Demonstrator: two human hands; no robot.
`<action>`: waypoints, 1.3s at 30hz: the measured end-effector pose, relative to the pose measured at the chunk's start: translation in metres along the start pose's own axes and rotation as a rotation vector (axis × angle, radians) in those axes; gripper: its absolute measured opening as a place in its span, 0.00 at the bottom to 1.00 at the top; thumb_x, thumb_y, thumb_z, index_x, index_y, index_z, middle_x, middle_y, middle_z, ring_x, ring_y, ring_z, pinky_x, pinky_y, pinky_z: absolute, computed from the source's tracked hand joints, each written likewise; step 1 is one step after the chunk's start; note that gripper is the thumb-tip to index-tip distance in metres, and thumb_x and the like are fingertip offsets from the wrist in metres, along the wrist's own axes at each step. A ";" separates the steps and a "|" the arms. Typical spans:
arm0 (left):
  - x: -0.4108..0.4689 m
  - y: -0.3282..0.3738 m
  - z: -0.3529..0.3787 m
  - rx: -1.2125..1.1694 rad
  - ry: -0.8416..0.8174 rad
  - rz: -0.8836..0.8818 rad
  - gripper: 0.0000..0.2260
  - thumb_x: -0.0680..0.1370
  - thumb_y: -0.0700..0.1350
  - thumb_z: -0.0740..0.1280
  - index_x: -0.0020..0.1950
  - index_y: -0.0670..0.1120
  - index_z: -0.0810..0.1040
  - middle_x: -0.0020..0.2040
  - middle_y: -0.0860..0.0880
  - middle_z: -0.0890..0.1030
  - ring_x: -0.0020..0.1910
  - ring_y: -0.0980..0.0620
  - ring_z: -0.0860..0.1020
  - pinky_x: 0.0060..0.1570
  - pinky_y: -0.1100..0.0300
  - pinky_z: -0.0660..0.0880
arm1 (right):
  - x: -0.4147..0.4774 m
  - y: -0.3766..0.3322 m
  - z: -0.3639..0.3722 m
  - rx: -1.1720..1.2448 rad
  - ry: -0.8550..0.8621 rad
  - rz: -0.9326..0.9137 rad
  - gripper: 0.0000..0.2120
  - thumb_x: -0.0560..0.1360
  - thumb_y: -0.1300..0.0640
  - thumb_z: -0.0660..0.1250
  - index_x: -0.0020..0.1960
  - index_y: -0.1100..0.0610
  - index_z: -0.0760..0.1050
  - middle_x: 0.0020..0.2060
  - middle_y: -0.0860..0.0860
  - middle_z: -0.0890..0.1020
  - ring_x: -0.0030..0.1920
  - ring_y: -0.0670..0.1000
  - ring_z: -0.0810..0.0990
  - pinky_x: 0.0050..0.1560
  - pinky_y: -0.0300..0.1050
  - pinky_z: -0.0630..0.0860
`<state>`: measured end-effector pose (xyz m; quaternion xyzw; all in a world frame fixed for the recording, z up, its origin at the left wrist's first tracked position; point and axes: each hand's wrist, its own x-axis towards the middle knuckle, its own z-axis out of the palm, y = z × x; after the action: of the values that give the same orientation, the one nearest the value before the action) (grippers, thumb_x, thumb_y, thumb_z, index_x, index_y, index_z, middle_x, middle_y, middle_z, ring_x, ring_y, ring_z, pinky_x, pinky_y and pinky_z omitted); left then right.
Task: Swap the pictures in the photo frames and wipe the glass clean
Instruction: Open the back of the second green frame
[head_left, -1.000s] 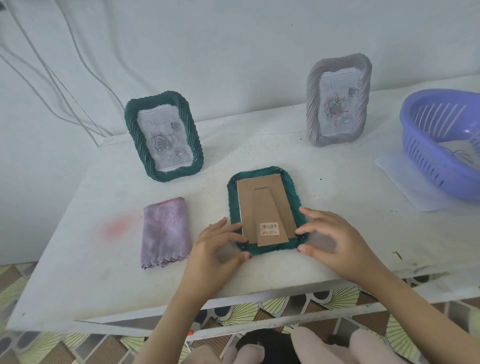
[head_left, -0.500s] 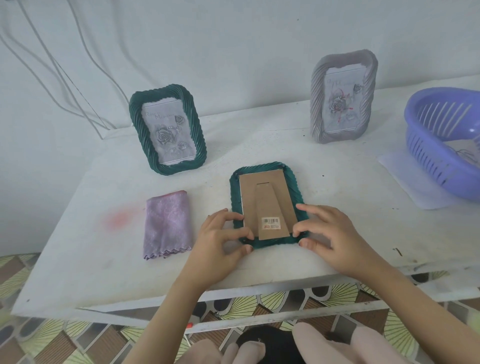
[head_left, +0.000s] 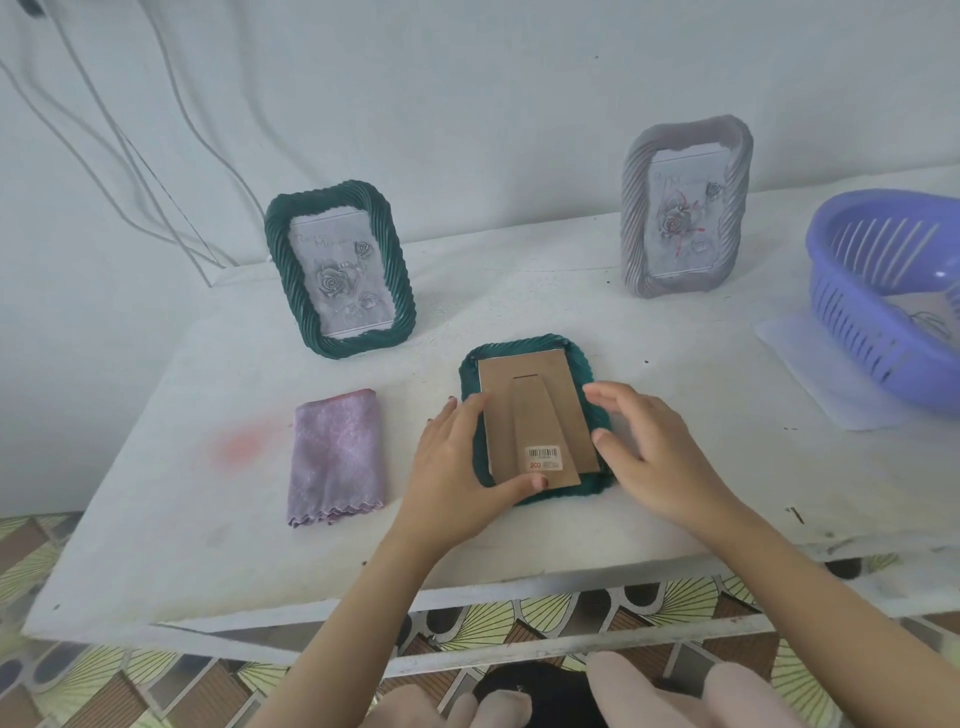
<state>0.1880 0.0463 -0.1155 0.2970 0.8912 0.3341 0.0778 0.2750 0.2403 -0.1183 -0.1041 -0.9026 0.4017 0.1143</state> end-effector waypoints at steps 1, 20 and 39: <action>0.001 0.000 0.002 0.000 -0.023 -0.017 0.42 0.66 0.62 0.72 0.73 0.52 0.57 0.73 0.51 0.62 0.75 0.50 0.52 0.72 0.55 0.49 | 0.003 -0.002 0.001 0.002 0.007 0.003 0.20 0.76 0.60 0.61 0.67 0.50 0.66 0.62 0.41 0.73 0.63 0.39 0.68 0.64 0.37 0.60; 0.006 -0.001 0.008 -0.153 -0.035 0.063 0.41 0.66 0.52 0.76 0.73 0.57 0.56 0.72 0.62 0.54 0.70 0.65 0.41 0.74 0.49 0.43 | 0.006 -0.012 0.011 0.107 0.168 0.022 0.19 0.75 0.60 0.63 0.65 0.51 0.69 0.59 0.46 0.78 0.53 0.37 0.75 0.54 0.36 0.71; 0.005 -0.003 0.009 -0.135 0.043 0.127 0.38 0.62 0.56 0.73 0.69 0.63 0.60 0.73 0.60 0.57 0.71 0.68 0.42 0.71 0.61 0.45 | 0.011 -0.013 0.009 0.187 0.176 0.074 0.18 0.72 0.63 0.66 0.53 0.42 0.74 0.50 0.34 0.75 0.54 0.30 0.69 0.53 0.22 0.63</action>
<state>0.1855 0.0521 -0.1239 0.3395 0.8475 0.4041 0.0571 0.2605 0.2282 -0.1128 -0.1611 -0.8432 0.4774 0.1874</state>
